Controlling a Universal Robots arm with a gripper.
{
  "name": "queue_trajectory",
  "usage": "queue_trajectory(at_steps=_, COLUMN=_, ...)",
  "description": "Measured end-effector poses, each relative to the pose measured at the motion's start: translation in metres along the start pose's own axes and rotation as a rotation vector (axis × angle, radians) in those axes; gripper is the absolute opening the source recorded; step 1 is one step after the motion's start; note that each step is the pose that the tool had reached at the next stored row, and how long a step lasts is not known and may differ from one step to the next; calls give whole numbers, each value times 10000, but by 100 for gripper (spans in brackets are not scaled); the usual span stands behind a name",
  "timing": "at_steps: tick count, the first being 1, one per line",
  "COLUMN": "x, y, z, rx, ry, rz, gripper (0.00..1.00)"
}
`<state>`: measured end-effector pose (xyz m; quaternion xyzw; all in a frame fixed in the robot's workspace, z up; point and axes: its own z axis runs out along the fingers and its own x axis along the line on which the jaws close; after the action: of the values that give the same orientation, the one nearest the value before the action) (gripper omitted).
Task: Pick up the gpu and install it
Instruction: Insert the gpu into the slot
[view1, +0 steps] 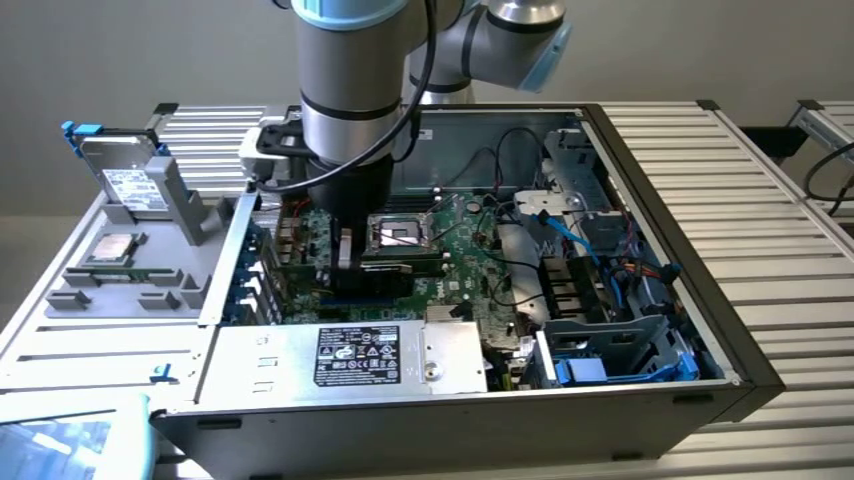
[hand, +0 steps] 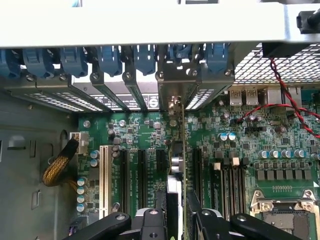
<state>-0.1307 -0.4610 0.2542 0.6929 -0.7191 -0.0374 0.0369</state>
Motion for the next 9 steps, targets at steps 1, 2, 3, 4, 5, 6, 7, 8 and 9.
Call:
queue_trajectory(at_steps=1, x=0, y=0, z=4, rx=1, ry=-4, rz=0, gripper=27)
queue_trajectory(at_steps=2, x=0, y=0, z=5, rx=4, ry=-6, rz=0, gripper=27)
queue_trajectory(at_steps=3, x=0, y=-1, z=7, rx=7, ry=-11, rz=0, gripper=27)
queue_trajectory(at_steps=4, x=1, y=-2, z=10, rx=8, ry=-13, rz=-1, gripper=27)
queue_trajectory(at_steps=5, x=1, y=-3, z=19, rx=7, ry=-13, rz=-1, gripper=27)
queue_trajectory(at_steps=6, x=1, y=-4, z=27, rx=7, ry=-12, rz=-1, gripper=27)
queue_trajectory(at_steps=7, x=2, y=-4, z=29, rx=7, ry=-11, rz=-1, gripper=27)
queue_trajectory(at_steps=8, x=2, y=-4, z=29, rx=7, ry=-11, rz=-1, gripper=27)
queue_trajectory(at_steps=9, x=2, y=-4, z=29, rx=7, ry=-10, rz=-1, gripper=27)
